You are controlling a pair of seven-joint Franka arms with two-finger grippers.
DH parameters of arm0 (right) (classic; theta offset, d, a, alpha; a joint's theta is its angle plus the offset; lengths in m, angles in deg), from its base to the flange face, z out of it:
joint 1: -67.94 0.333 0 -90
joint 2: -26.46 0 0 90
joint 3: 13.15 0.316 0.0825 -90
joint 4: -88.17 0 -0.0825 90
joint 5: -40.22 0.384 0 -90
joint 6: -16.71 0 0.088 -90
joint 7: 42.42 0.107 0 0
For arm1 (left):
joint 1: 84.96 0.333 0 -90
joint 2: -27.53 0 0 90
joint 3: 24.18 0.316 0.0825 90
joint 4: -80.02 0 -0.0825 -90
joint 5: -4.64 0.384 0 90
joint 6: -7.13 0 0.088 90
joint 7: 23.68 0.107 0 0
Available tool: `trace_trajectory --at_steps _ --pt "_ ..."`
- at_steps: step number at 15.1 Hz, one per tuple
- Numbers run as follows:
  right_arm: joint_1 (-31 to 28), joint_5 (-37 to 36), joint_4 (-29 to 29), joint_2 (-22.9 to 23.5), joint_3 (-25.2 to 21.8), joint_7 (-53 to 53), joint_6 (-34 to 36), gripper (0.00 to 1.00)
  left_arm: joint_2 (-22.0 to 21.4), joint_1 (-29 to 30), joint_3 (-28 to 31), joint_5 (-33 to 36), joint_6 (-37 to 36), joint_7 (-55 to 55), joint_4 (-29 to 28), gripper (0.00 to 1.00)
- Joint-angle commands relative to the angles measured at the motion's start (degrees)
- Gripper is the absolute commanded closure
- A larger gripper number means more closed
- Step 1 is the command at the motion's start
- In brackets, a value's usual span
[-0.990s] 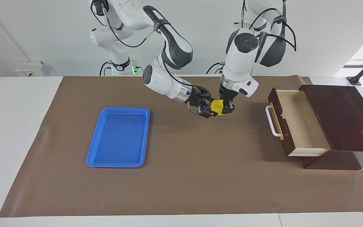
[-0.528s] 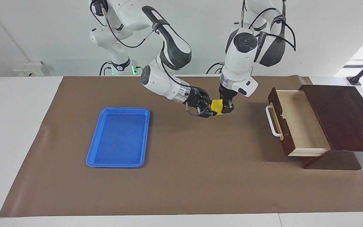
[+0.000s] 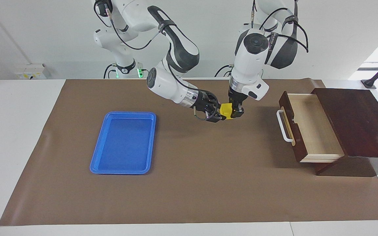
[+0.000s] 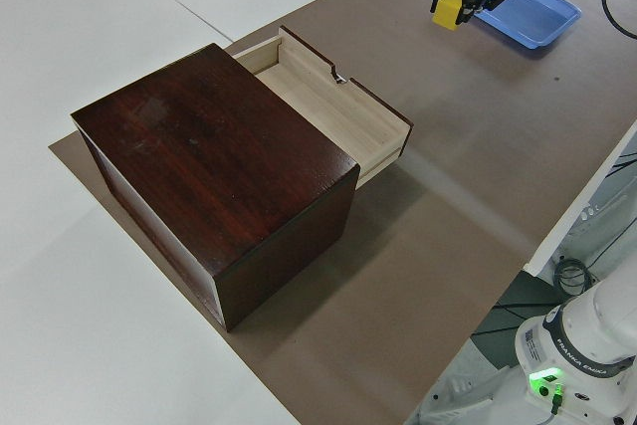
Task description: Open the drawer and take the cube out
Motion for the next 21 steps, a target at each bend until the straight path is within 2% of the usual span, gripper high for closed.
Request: trace_trajectory --at_steps 1,2,11,14,18,21 --pt "-0.8 0.9 -1.0 0.4 0.7 -1.2 1.1 1.00 -0.5 0.1 0.3 -0.1 1.0 0.6 -0.3 0.26" --pt "-0.8 0.9 -1.0 0.4 0.7 -1.2 1.1 1.00 -0.5 0.3 0.3 -0.3 1.1 0.4 -0.3 0.00" --pt "-1.1 0.9 -1.7 0.7 0.7 -0.8 1.5 1.00 -1.2 0.3 0.4 -0.4 1.0 0.7 -0.2 0.00" --pt "-3.2 0.8 -1.7 0.7 0.5 -0.8 2.8 1.00 -2.3 0.3 0.7 -0.3 0.6 1.5 0.0 0.00" --pt "-11.9 -2.5 -1.1 0.7 0.2 -0.3 9.7 1.00 -3.8 1.3 0.9 -0.3 -1.8 7.5 0.0 0.00" --pt "-19.3 -6.3 -1.0 0.7 0.3 -0.9 12.9 1.00 -5.7 4.9 0.9 -0.3 -3.6 16.8 0.0 0.00"
